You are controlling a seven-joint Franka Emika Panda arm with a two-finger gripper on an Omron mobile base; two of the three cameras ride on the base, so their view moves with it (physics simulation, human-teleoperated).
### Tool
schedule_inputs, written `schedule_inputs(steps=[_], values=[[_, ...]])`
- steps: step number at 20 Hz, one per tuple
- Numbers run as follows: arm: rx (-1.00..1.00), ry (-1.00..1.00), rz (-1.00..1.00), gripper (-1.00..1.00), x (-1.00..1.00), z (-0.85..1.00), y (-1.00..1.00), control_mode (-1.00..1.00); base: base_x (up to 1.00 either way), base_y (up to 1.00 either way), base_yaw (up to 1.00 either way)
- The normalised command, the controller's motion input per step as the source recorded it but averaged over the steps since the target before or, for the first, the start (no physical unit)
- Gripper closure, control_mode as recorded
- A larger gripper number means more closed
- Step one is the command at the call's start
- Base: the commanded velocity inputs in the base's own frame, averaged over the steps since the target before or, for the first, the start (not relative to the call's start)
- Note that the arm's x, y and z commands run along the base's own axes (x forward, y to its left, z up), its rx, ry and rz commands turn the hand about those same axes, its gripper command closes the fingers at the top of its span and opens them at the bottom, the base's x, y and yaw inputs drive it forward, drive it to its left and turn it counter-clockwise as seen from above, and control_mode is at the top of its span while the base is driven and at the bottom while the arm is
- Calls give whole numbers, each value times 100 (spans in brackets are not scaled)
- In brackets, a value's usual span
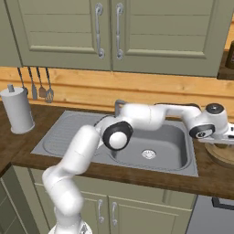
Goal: Pick the avocado from the sink and place it in the bowl. Then pick the bowl and place it in the microwave. Then close the microwave door and press the start button.
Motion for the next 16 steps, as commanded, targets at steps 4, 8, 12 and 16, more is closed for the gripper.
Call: schedule_inputs(steps=[4,8,12,16], values=[[0,0,0,100,13,-30,-29,-100,0,0,0],[0,2,0,100,21,-19,-29,-100,0,0,0],[0,1,0,100,19,-31,-15,-100,0,0,0],[0,0,0,100,14,-30,-2,-100,0,0,0]])
